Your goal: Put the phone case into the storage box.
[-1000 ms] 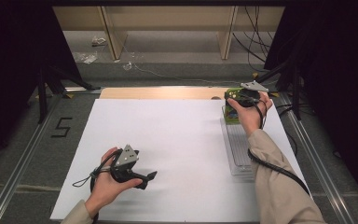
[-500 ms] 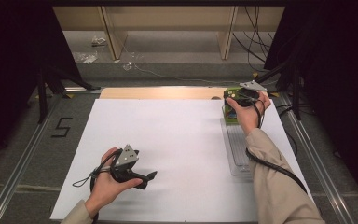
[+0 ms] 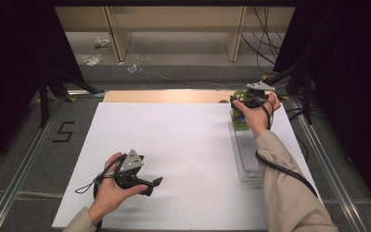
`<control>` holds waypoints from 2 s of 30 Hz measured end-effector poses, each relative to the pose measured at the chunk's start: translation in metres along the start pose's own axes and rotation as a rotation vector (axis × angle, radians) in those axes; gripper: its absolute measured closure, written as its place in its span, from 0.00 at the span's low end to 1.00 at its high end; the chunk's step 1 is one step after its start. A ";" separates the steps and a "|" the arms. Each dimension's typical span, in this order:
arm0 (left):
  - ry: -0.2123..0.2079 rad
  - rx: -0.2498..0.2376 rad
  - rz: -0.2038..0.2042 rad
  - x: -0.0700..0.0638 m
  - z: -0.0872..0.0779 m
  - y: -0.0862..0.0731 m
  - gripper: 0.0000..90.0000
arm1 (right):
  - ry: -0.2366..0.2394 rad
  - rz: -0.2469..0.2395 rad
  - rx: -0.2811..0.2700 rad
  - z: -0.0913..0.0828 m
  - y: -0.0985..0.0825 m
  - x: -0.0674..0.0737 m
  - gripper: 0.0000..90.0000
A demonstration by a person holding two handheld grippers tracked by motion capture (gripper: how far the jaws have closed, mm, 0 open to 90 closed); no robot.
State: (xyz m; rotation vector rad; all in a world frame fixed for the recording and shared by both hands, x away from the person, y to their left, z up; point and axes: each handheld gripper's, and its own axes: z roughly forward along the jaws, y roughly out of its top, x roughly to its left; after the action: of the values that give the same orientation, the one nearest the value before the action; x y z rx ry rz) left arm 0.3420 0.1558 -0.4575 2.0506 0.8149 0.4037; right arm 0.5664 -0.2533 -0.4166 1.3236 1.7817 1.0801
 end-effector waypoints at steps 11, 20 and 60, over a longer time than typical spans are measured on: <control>-0.004 0.005 0.002 0.000 0.001 0.000 0.00 | -0.005 0.002 0.007 -0.002 0.000 0.000 0.06; -0.002 0.005 0.003 0.000 0.001 0.000 0.00 | -0.008 0.036 0.015 -0.007 -0.001 0.002 0.05; 0.004 -0.001 0.000 0.000 -0.001 0.001 0.00 | 0.063 0.032 0.006 -0.061 -0.015 0.009 0.08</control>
State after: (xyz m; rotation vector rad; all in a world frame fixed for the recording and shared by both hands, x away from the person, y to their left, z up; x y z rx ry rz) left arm 0.3417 0.1555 -0.4567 2.0499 0.8170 0.4086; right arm 0.5046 -0.2611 -0.4030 1.3398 1.8167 1.1461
